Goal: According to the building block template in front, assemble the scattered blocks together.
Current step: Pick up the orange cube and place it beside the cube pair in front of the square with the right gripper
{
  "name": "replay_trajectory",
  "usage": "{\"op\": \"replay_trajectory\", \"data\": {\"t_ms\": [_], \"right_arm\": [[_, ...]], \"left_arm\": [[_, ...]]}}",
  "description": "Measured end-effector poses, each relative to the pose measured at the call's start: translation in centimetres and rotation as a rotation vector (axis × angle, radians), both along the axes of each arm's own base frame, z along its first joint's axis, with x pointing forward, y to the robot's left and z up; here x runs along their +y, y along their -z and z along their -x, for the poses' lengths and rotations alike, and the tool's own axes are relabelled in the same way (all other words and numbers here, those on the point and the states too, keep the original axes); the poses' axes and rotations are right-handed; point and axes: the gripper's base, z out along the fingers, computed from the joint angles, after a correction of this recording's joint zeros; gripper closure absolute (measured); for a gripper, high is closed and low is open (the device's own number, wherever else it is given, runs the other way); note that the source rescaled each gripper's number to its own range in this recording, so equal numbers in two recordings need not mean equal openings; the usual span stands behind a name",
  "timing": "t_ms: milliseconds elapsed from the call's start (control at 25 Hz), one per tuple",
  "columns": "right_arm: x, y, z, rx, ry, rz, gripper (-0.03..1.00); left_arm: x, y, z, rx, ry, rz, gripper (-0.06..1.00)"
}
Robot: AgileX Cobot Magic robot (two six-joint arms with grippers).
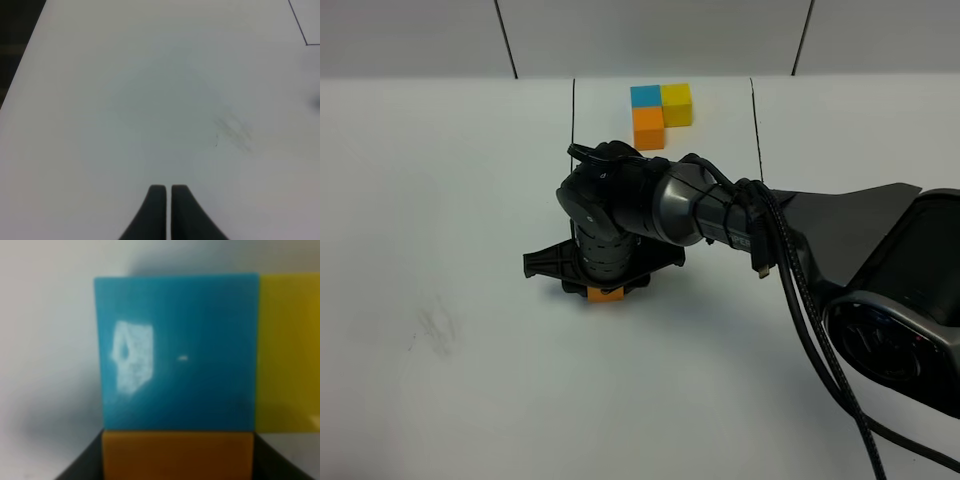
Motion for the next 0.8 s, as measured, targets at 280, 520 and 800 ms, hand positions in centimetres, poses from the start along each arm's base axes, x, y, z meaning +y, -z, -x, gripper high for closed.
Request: {"op": "replay_trajectory", "data": {"t_ms": [280, 520, 800], "right_arm": [[-0.33, -0.01, -0.44, -0.004, -0.006, -0.001, 0.39], [-0.37, -0.01, -0.51, -0.009, -0.031, 0.005, 0.39], [-0.38, -0.01, -0.51, -0.009, -0.034, 0.005, 0.39]], "left_arm": [[0.00, 0.00, 0.00, 0.000, 0.000, 0.000, 0.94], [0.00, 0.00, 0.00, 0.000, 0.000, 0.000, 0.94], [0.00, 0.00, 0.00, 0.000, 0.000, 0.000, 0.94]]}}
